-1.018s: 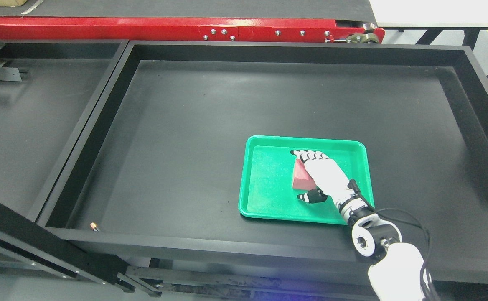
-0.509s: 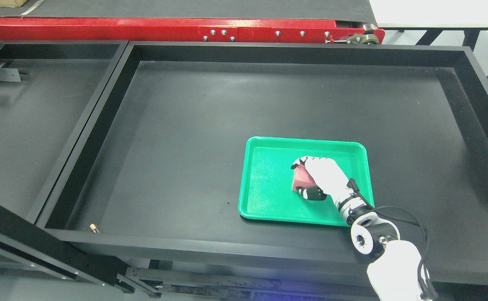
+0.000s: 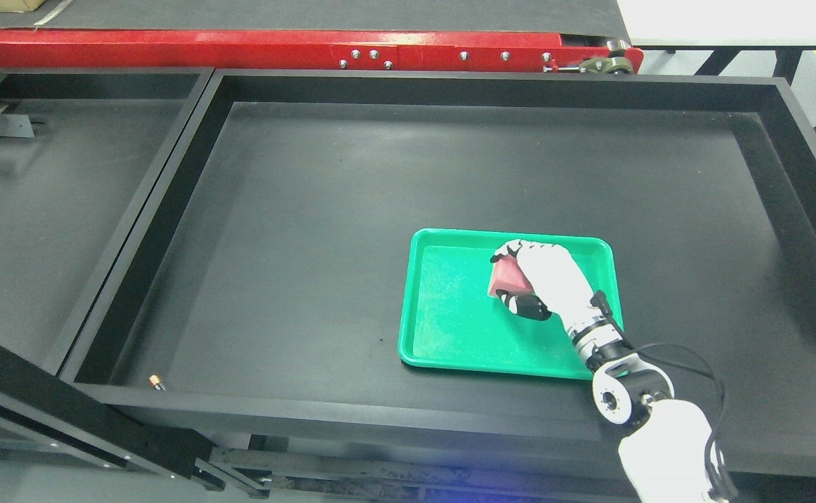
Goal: Pick pink block from left shelf to tray
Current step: 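Lift the pink cube off the green tray with the right hand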
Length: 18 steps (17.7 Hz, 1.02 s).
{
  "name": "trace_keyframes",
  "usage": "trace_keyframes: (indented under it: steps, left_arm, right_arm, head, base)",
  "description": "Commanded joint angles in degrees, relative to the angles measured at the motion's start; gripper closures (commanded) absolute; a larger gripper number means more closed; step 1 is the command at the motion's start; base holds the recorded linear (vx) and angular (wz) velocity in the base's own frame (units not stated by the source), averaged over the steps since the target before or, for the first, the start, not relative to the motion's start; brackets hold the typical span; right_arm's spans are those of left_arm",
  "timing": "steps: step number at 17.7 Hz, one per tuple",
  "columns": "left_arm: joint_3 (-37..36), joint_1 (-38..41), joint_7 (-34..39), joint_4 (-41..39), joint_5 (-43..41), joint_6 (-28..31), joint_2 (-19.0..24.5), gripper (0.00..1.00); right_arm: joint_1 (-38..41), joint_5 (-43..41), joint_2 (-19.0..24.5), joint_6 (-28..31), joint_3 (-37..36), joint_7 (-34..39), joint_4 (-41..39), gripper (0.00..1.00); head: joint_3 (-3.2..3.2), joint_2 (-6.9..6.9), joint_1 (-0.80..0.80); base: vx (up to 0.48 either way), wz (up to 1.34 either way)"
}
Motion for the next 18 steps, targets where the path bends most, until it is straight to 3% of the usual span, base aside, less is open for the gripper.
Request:
trace_keyframes:
  steps: [1, 9, 18]
  left_arm:
    - [0.0, -1.7, 0.0, -1.0, 0.0, 0.0, 1.0, 0.00]
    - [0.0, -1.7, 0.0, -1.0, 0.0, 0.0, 1.0, 0.00]
    - [0.0, -1.7, 0.0, -1.0, 0.0, 0.0, 1.0, 0.00]
  right_arm:
    - [2.8, -3.9, -1.0, -3.7, -5.4, -11.5, -8.3, 0.97]
    - [9.9, -14.5, -1.0, -8.5, -7.6, -23.6, -15.2, 0.97]
    - [14.5, -17.9, -1.0, -8.5, -7.8, -23.7, -16.0, 0.97]
  head:
    - [0.00, 0.00, 0.00]
    - [0.00, 0.00, 0.00]
    - [0.00, 0.00, 0.00]
  base:
    - [0.000, 0.00]
    - [-0.027, 0.05]
    - [-0.112, 0.32]
